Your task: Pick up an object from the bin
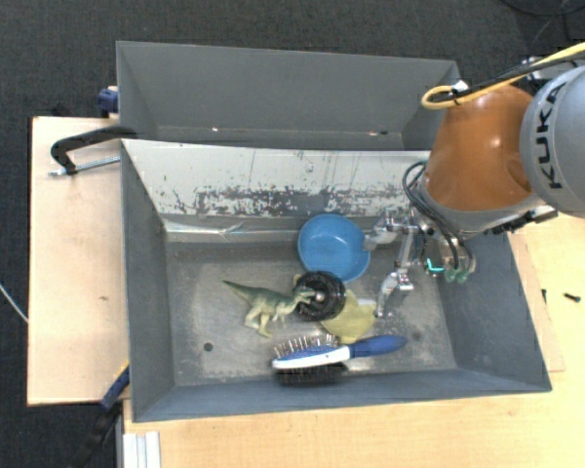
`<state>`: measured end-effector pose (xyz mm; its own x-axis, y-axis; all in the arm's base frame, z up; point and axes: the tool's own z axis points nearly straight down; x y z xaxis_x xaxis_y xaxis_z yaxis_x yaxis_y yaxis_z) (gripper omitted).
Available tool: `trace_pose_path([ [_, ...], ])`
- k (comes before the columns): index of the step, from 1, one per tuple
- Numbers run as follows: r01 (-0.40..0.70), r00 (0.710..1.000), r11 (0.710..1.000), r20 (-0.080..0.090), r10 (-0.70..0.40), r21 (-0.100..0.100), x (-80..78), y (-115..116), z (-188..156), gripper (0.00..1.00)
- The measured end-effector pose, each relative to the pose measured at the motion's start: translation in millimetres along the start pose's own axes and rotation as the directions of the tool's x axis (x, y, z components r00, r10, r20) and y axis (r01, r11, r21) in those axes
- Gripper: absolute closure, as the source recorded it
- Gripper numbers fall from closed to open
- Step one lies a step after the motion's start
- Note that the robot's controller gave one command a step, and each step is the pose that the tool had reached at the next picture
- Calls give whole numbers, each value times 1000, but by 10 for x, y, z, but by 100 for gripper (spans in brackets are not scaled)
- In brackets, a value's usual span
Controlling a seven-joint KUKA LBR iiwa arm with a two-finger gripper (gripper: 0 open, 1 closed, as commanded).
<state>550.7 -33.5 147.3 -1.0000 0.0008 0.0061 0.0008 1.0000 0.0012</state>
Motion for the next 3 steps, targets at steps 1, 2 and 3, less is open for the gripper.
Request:
trace_pose_path([
  [1,299,954,954,4,-299,6,-282,616,677,0],
  [2,295,956,956,9,-295,8,-298,601,641,100],
  [3,277,961,961,20,-277,5,-326,628,-141,100],
])
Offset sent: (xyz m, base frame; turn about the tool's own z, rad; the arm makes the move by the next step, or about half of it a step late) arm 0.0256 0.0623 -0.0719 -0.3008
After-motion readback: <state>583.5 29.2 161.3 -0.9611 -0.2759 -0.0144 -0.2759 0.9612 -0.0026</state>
